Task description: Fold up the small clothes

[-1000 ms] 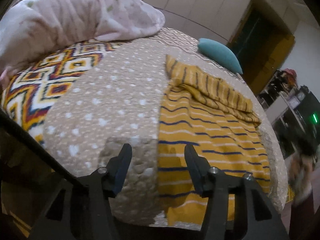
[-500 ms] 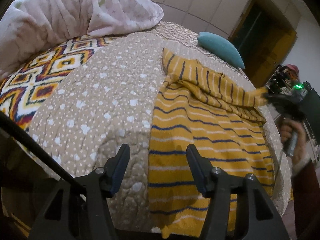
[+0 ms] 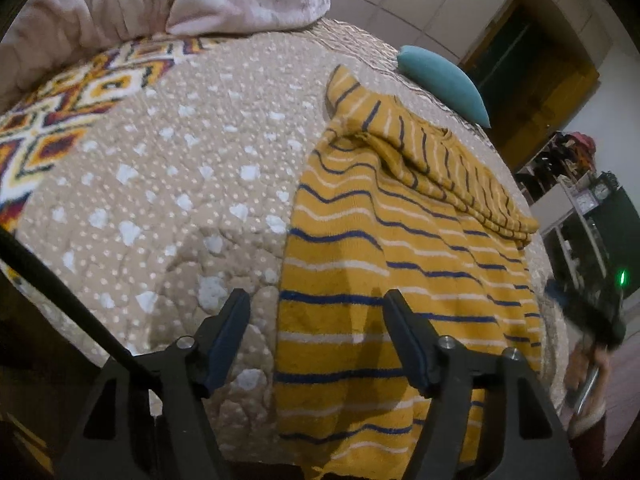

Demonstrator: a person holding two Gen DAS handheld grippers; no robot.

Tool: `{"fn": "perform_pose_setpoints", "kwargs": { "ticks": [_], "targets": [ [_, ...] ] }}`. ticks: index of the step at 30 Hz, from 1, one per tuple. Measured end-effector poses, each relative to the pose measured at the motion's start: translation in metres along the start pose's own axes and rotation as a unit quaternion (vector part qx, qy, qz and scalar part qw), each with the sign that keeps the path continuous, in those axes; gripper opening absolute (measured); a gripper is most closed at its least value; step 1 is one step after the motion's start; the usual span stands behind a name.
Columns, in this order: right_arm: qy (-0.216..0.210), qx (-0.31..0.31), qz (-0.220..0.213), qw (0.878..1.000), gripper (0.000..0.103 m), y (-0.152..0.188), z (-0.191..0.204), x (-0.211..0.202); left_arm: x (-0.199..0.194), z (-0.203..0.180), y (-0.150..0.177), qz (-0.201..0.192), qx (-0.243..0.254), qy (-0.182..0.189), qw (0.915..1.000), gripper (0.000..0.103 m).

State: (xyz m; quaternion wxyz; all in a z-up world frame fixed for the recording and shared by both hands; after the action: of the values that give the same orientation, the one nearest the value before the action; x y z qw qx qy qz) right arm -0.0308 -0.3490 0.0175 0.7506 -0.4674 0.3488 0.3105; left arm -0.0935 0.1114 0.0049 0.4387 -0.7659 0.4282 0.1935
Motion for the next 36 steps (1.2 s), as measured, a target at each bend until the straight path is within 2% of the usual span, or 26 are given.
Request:
{"fn": "perform_pose_setpoints", "kwargs": {
  "ticks": [2,5,7,9,10,13,17,19,21,23,32,36],
  "targets": [
    [-0.030,-0.003,0.028,0.999,0.035,0.027,-0.003,-0.006,0.003,0.001,-0.001,0.001,0.000,0.009,1.0000,0.069],
    [-0.061,-0.005,0.056,0.997,0.035,0.064,0.000,-0.006,0.004,-0.002,0.000,0.012,-0.002,0.047,0.9988,0.068],
    [-0.076,-0.001,0.054,0.996,0.035,0.083,0.003,-0.010,0.002,-0.003,0.004,0.021,-0.014,0.075,0.9968,0.056],
    [-0.102,0.009,0.054,0.993,0.036,0.099,0.007,-0.014,0.000,0.000,0.012,0.024,-0.028,0.085,0.9957,0.044],
    [-0.121,0.021,0.059,0.991,0.036,0.109,0.008,-0.016,-0.002,0.001,0.018,0.023,-0.033,0.088,0.9953,0.042],
    [-0.165,0.045,0.073,0.982,0.036,0.131,0.006,-0.018,-0.010,0.006,0.039,0.023,-0.054,0.110,0.9922,0.041],
    [-0.201,0.056,0.101,0.973,0.036,0.159,0.005,-0.020,-0.010,0.005,0.059,0.024,-0.055,0.111,0.9920,0.042],
    [-0.201,0.050,0.117,0.971,0.036,0.175,0.008,-0.019,-0.009,0.002,0.064,0.020,-0.044,0.108,0.9929,0.046],
    [-0.198,0.041,0.132,0.970,0.038,0.188,0.010,-0.019,-0.009,-0.004,0.066,0.020,-0.034,0.110,0.9931,0.058],
    [-0.197,0.031,0.142,0.970,0.038,0.198,0.017,-0.018,-0.007,-0.009,0.069,0.023,-0.028,0.112,0.9930,0.065],
    [-0.163,-0.018,0.137,0.977,0.038,0.203,0.046,-0.019,0.000,-0.011,0.077,0.043,-0.024,0.100,0.9938,0.066],
    [-0.159,-0.016,0.140,0.977,0.038,0.202,0.049,-0.018,0.004,-0.005,0.085,0.057,-0.037,0.102,0.9924,0.066]
  ]
}}
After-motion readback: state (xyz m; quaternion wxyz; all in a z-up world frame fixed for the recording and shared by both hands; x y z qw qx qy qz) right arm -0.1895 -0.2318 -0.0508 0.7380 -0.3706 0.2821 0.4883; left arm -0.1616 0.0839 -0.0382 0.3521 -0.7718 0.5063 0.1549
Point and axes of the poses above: each gripper's, at about its wrist camera, not at the fingertips, and x roughly the way its jaws point, z to its left, y to its underside, the point moved 2 cm from there along x, roughly the way its jaws point, and after that the axes turned 11 degrees about y, right-handed, at the moved point
